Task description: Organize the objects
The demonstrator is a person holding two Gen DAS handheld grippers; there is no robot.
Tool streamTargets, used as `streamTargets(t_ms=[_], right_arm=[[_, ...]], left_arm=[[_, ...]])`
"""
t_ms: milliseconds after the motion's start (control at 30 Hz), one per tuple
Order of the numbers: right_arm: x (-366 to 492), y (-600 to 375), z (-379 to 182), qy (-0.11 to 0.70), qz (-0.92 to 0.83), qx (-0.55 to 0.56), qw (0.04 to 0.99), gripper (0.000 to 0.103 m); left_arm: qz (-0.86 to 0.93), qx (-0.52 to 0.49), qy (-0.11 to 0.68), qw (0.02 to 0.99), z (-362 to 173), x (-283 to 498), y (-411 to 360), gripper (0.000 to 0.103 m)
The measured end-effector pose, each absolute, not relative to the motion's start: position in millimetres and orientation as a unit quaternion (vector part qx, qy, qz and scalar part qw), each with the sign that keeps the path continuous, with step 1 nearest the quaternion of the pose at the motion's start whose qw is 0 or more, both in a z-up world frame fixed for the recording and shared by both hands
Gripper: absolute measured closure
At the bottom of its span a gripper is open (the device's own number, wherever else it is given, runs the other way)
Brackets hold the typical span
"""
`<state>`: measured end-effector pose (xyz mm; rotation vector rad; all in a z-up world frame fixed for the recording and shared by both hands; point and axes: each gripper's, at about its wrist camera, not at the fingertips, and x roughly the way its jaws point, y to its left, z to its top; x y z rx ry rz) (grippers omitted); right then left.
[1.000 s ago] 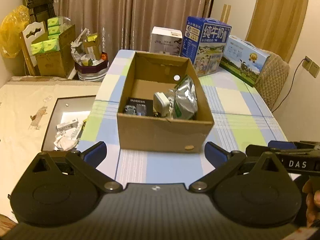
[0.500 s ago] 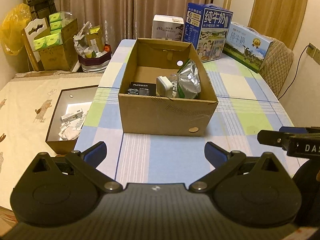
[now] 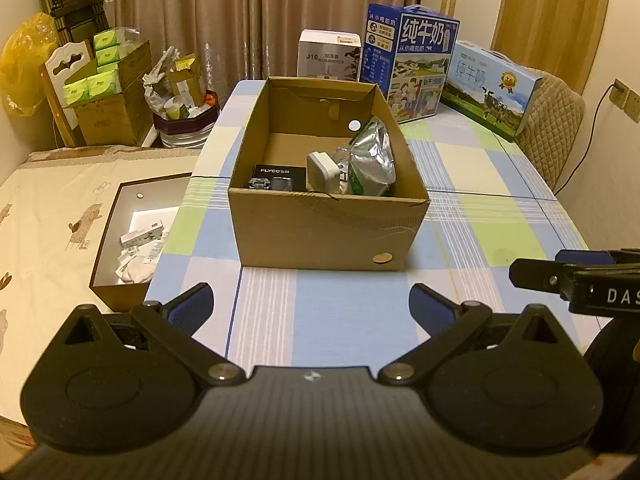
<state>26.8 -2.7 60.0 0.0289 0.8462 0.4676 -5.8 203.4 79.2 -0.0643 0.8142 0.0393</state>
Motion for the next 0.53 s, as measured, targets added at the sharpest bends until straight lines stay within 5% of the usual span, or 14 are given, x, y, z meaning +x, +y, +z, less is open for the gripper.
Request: streamTargets(t_ms=[533], right_arm=[[26.1, -0.9, 55.9, 0.409, 0.226, 0.007, 0.884, 0.033]], left_arm=[[0.020, -0.028, 0.378, 0.925, 81.6, -7.9, 203.6, 0.001]])
